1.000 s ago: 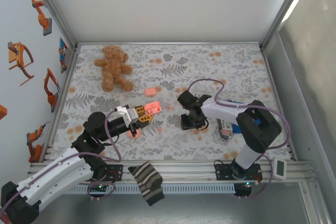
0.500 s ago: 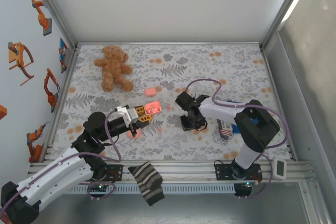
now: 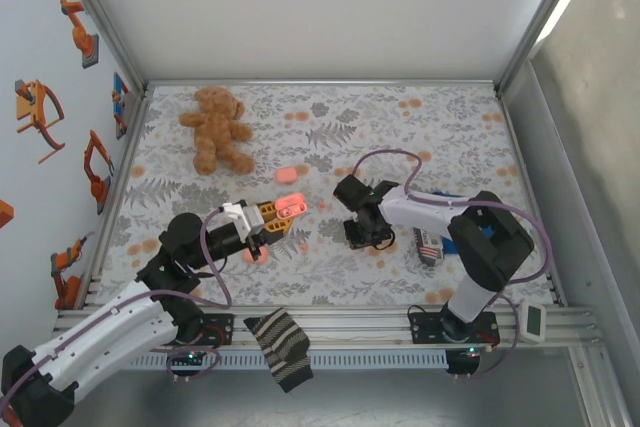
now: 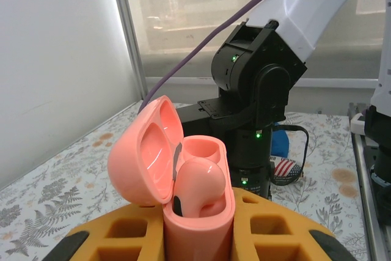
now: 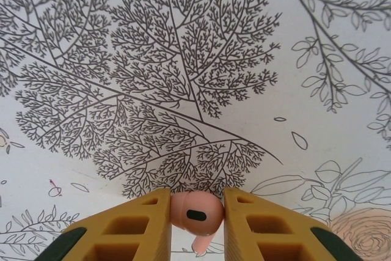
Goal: Insert the wireless bluetooth earbuds into the charging case
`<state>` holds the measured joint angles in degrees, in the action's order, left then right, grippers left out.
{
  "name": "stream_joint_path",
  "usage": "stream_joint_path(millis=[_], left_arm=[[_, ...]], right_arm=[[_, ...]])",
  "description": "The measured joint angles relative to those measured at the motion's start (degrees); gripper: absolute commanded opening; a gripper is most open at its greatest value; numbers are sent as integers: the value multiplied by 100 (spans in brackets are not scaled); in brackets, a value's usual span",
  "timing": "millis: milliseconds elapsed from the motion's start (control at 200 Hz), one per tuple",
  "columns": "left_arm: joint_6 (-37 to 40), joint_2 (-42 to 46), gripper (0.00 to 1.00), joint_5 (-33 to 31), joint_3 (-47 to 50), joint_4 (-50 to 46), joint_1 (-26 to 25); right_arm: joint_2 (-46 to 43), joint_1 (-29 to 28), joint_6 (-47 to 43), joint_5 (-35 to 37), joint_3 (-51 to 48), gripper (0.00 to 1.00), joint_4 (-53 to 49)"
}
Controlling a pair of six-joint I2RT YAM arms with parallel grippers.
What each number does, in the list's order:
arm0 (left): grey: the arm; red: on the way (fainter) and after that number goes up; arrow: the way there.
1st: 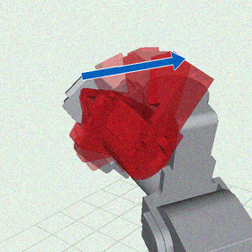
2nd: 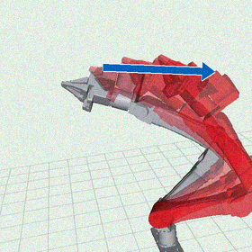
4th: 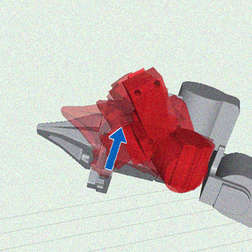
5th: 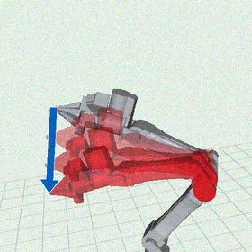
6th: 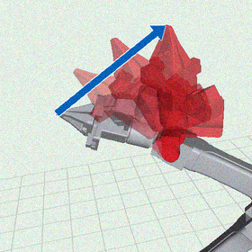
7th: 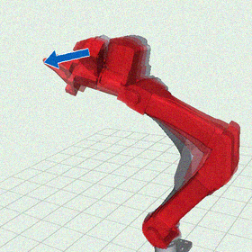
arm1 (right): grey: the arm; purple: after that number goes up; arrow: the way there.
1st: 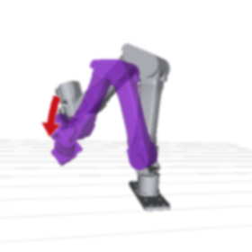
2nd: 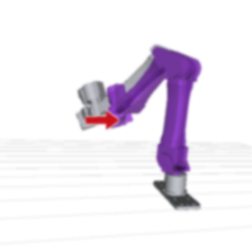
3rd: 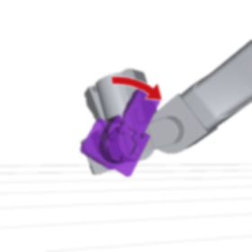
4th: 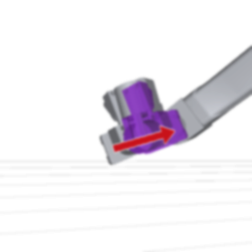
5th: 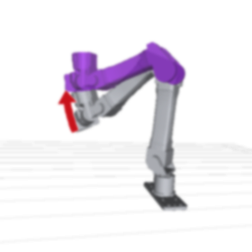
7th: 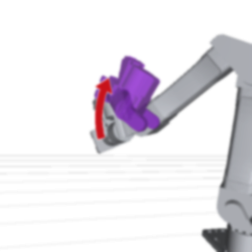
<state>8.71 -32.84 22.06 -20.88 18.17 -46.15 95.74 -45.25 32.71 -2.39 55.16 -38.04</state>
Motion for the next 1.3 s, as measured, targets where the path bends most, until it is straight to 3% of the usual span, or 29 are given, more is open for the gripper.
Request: stream_joint_path(millis=[305,771,1297], left_arm=[[-50,-195,0,-2,0,74,0],[-522,-1084,0,-129,42,1104,0],[-1215,-2507,0,-409,-570,1906,-116]], right_arm=[[-846,-2,-157,339,0,24,-94],[-2787,-15,-828,841,535,24,-131],[-3713,-184,-1504,625,901,24,1211]])
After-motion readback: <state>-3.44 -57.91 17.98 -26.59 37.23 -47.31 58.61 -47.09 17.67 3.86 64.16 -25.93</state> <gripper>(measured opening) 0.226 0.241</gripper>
